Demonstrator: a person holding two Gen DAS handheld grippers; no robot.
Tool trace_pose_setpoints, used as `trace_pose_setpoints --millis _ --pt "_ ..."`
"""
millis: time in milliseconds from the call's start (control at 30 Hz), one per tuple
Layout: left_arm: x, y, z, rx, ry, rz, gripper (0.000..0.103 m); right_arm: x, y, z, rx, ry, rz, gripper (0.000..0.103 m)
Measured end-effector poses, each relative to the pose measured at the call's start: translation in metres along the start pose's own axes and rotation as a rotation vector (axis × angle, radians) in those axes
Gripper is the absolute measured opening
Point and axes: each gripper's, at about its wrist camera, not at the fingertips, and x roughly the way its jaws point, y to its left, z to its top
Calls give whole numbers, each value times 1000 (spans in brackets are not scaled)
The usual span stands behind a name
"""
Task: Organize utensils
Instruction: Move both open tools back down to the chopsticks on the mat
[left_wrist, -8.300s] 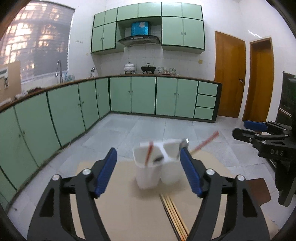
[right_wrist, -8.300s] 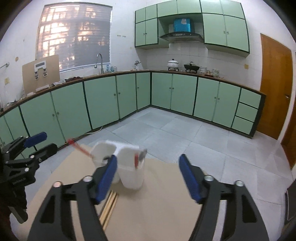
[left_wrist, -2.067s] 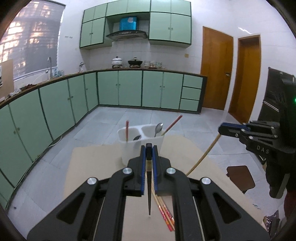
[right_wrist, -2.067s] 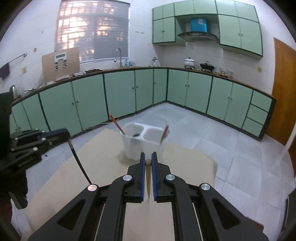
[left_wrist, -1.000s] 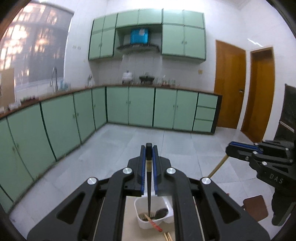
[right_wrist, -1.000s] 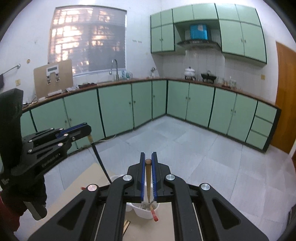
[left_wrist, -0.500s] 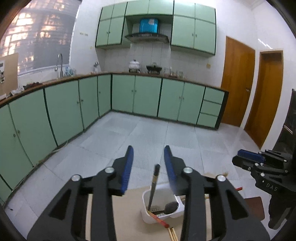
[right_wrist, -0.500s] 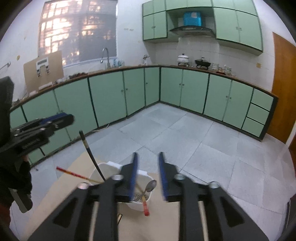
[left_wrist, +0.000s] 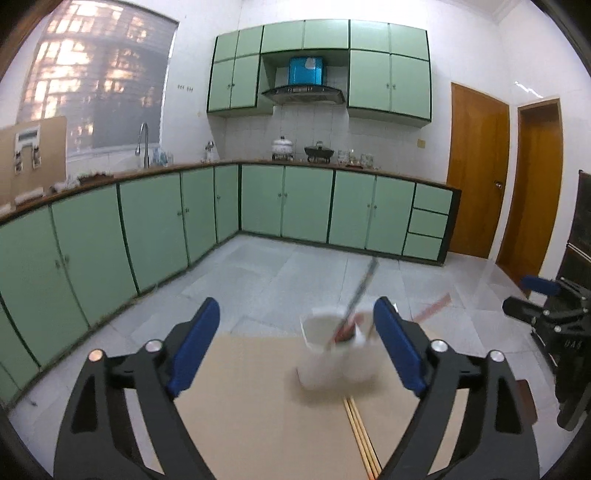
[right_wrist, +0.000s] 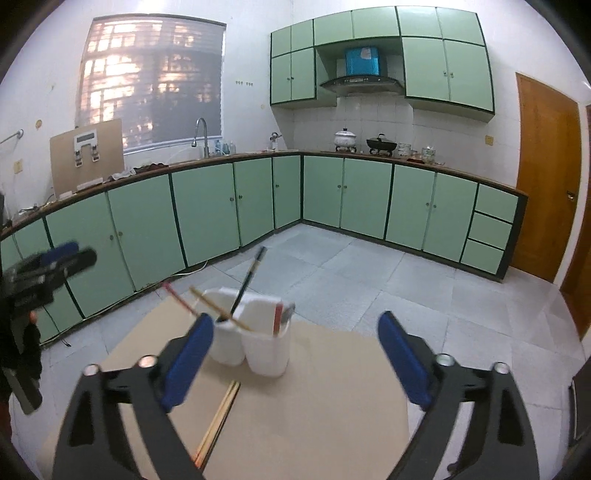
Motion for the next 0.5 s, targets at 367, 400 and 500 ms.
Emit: trace_pose_setpoints --millis 367,400,500 --pt "-9 -7 -127 18 176 62 85 -11 28 -102 21 92 -16 97" --pt "-9 -5 -138 17 182 70 85 -10 29 -112 31 106 -15 97" --pt "-8 0 -160 14 218 88 85 -8 33 -135 57 129 -31 97"
